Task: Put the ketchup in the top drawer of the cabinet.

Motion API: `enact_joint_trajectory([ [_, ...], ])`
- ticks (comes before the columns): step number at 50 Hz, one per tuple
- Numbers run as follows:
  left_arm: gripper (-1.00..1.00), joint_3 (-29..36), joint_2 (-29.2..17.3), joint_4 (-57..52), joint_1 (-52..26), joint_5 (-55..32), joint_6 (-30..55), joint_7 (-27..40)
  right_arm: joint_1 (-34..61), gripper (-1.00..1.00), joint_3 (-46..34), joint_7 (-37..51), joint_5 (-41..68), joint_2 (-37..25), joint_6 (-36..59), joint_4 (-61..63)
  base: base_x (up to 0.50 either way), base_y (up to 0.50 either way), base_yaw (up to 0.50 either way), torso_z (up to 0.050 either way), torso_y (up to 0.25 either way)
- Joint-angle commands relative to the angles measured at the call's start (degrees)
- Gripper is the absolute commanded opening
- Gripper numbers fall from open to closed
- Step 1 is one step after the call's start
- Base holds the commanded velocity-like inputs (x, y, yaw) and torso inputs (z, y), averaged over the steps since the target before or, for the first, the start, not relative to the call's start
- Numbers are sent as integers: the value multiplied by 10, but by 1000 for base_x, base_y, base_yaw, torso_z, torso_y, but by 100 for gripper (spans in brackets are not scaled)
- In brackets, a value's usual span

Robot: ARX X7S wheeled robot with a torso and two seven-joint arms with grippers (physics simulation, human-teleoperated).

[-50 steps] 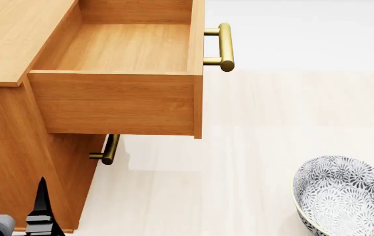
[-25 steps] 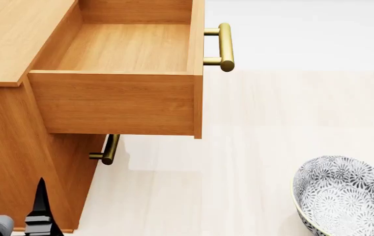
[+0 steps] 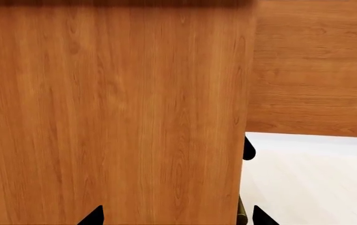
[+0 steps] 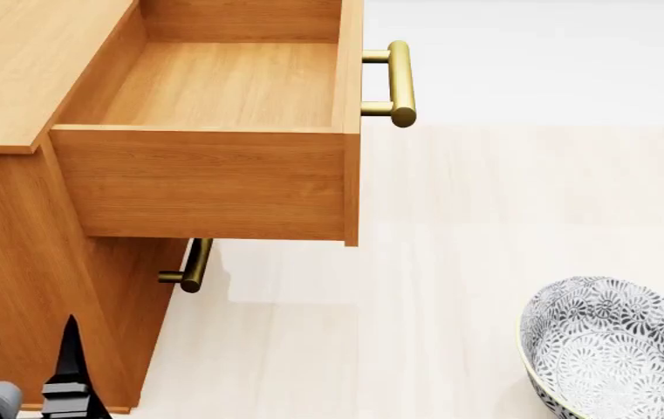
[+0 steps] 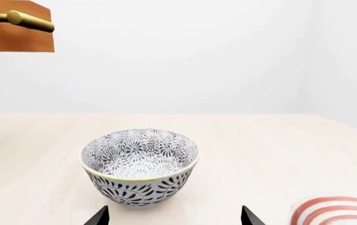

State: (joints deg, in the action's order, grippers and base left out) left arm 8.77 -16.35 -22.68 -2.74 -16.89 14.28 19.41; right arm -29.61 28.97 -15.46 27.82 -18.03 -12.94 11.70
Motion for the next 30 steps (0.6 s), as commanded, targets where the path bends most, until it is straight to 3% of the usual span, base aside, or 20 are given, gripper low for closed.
enact_joint_trajectory([
  [1,100,2,-1,6,-1,-1,-4,1,5,100,-7,-3,-10,7,-10,-18,0,0,0,0,0],
  [30,100,6,-7,7,-1,-6,-5,8,9,100,-19,1,-19,14,-12,-36,0,0,0,0,0],
])
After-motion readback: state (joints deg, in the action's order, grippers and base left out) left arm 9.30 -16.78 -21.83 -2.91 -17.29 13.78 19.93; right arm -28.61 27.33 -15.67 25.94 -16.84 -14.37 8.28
